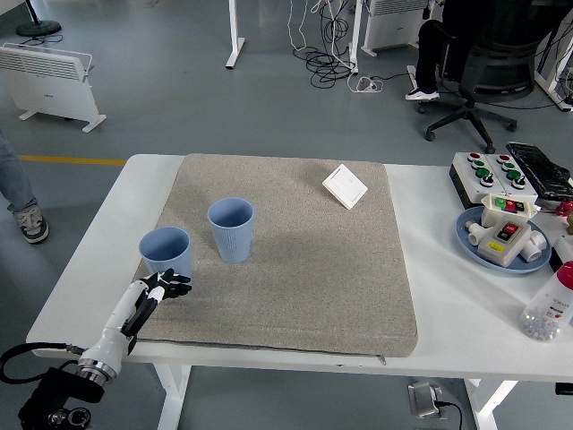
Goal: Push cup pick cup insert cup
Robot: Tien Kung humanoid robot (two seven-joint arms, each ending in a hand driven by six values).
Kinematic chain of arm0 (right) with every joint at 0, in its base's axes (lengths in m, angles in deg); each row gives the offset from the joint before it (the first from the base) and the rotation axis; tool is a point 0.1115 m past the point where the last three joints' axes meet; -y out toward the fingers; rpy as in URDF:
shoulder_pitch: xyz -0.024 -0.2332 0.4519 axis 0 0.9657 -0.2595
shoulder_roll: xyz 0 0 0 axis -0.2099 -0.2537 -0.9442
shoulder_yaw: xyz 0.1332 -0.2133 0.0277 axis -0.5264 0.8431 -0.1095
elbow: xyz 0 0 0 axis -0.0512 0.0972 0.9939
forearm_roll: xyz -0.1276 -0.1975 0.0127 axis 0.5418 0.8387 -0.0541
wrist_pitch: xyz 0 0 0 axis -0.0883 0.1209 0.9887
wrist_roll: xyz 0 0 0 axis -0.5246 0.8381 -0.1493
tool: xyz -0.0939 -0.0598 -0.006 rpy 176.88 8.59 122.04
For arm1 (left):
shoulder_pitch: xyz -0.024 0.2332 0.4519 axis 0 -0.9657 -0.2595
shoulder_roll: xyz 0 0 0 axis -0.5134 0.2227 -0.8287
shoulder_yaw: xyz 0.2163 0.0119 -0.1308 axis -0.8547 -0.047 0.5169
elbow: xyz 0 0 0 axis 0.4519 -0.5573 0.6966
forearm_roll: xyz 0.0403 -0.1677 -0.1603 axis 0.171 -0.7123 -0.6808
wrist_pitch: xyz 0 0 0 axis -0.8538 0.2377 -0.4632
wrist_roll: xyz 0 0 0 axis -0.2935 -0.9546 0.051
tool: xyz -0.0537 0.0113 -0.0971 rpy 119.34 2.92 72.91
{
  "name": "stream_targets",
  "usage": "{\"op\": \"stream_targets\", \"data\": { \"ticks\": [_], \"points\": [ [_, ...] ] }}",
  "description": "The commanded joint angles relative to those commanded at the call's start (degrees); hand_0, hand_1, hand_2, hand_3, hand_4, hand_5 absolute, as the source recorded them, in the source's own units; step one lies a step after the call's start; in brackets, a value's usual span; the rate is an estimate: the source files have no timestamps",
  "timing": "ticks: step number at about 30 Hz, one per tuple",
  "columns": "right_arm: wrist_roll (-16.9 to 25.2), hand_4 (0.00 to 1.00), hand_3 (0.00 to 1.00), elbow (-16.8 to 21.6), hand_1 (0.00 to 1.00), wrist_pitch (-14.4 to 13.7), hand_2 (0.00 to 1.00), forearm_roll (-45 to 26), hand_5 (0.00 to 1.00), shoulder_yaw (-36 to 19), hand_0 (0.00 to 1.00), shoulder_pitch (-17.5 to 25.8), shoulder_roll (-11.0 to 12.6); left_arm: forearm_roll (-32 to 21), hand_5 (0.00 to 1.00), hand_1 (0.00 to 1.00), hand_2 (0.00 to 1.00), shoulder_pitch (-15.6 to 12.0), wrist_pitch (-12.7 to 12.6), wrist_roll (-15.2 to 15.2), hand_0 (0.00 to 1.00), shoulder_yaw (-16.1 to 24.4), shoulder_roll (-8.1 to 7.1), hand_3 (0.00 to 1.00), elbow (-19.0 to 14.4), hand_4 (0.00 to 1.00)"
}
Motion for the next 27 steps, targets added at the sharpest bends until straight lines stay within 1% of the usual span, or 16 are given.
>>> {"op": "stream_targets", "data": {
  "ticks": [3,7,11,18,27],
  "points": [
    [0.0,0.105,0.566,0.0,0.666,0.0,0.686,-0.1,0.47,0.1,0.76,-0.1,0.0,0.5,0.998,0.655,0.615,0.6,0.0,0.2,0.805,0.2,0.05,0.594,0.9,0.632],
    [0.0,0.105,0.566,0.0,0.666,0.0,0.686,-0.4,0.47,0.2,0.76,-0.1,0.0,2.0,0.998,0.655,0.615,2.1,-0.5,1.7,0.805,0.2,0.1,0.594,3.2,0.632],
    [0.0,0.105,0.567,0.0,0.666,0.0,0.686,-0.2,0.469,0.1,0.761,-0.2,0.0,3.6,0.998,0.651,0.609,3.5,-0.6,2.5,0.804,0.0,0.09,0.588,5.1,0.631],
    [0.0,0.105,0.566,0.0,0.666,0.0,0.685,-0.3,0.467,0.2,0.761,-0.2,0.0,2.5,0.998,0.649,0.606,5.7,-0.5,3.4,0.802,-0.7,-0.13,0.584,7.7,0.629],
    [-0.1,0.105,0.566,0.0,0.666,0.0,0.685,-0.4,0.469,0.3,0.761,-0.4,-0.1,2.8,0.998,0.647,0.605,8.6,-0.5,3.9,0.804,-1.3,-0.22,0.578,10.9,0.628]
  ]
}}
